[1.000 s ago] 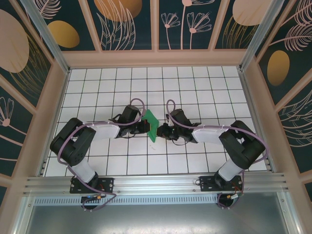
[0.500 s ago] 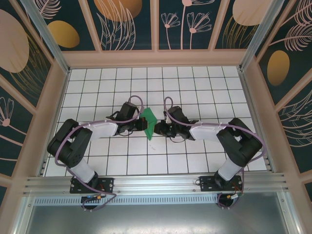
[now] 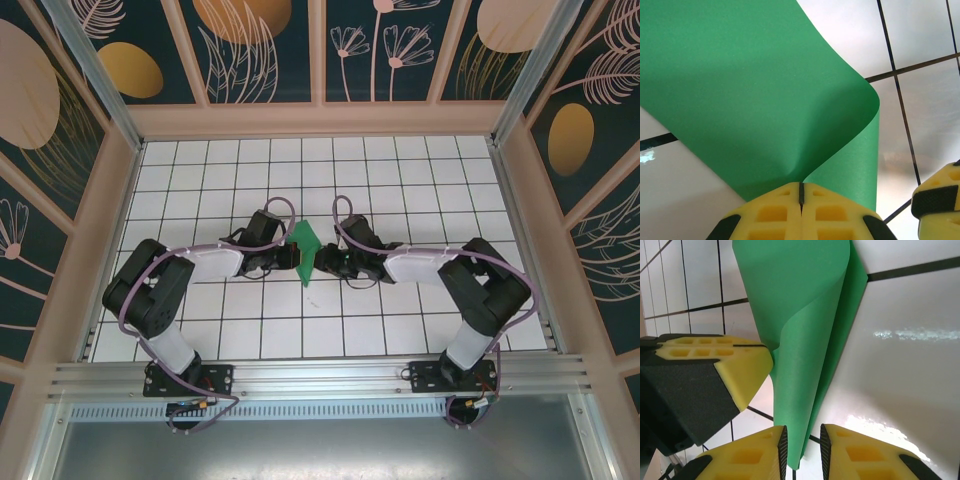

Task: Fold a paper plane with a square sheet of paper (pick it up from the middle)
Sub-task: Third fold the triangle at the center of the table.

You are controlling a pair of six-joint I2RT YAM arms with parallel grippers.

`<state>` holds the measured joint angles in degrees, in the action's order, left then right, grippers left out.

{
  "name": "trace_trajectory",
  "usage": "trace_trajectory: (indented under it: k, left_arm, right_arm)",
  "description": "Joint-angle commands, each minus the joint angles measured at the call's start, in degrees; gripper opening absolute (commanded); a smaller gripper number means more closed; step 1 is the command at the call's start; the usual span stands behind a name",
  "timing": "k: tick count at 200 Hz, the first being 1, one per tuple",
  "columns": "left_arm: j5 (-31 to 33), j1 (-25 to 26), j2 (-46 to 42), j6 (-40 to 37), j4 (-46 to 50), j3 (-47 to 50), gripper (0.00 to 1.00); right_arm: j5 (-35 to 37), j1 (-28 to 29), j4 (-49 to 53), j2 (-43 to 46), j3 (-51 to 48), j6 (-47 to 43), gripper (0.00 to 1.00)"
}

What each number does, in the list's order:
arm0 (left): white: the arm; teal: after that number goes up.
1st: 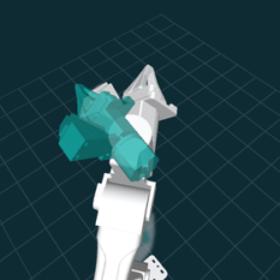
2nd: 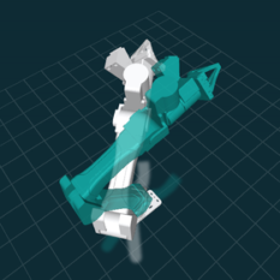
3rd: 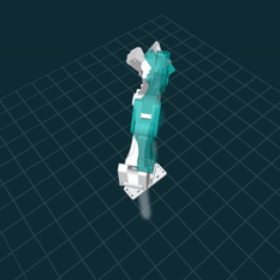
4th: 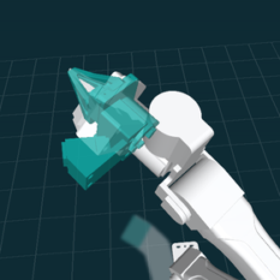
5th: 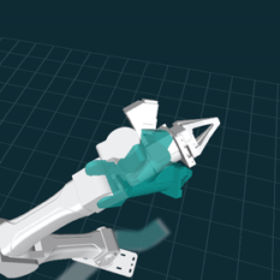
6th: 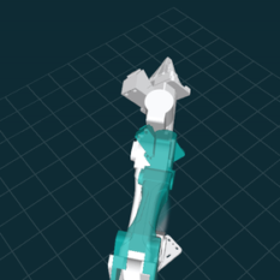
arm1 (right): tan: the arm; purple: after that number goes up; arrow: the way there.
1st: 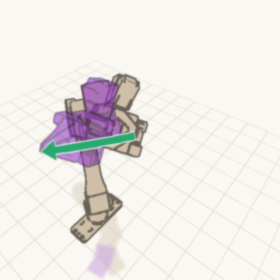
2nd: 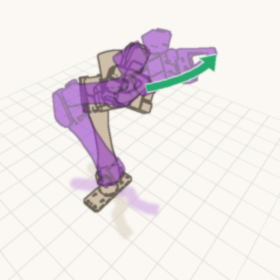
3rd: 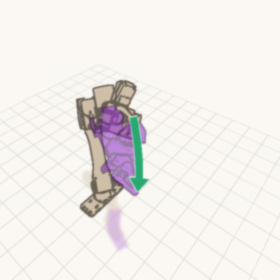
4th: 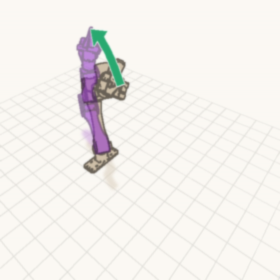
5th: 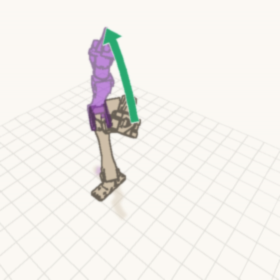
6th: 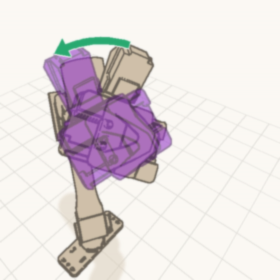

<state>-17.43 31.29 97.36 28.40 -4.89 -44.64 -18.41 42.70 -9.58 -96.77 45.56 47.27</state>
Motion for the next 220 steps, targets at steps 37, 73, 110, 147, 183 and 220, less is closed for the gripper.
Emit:
trace_trajectory:
  k: [37,73,110,147,183,220]
  left_arm:
    - [0.6,-1.1,1.9,-4.6,2.5,-2.2,0.00]
    - [1.2,-1.2,2.5,-5.4,2.8,-2.9,0.00]
    - [1.0,-1.3,2.0,-5.8,2.5,-2.7,0.00]
    - [1.0,-1.4,2.0,-6.2,3.0,-2.7,0.00]
    - [-0.2,-1.3,2.4,-5.8,3.1,-3.1,0.00]
    - [-1.5,-1.3,2.4,-5.0,2.7,-3.0,0.00]
  right_arm:
    - [1.6,-0.8,1.0,-4.1,4.4,0.8,0.31]
    - [0.3,-1.8,-1.3,-5.6,4.9,1.8,0.33]
    - [-1.4,-3.2,-3.4,-7.1,5.6,2.4,0.38]
    - [-4.4,-5.2,-5.5,-9.6,7.5,2.7,0.38]
    - [-6.1,-5.6,-5.0,-11.8,10.8,1.8,0.35]
    - [-7.3,-5.8,-5.2,-14.0,12.3,1.6,0.31]
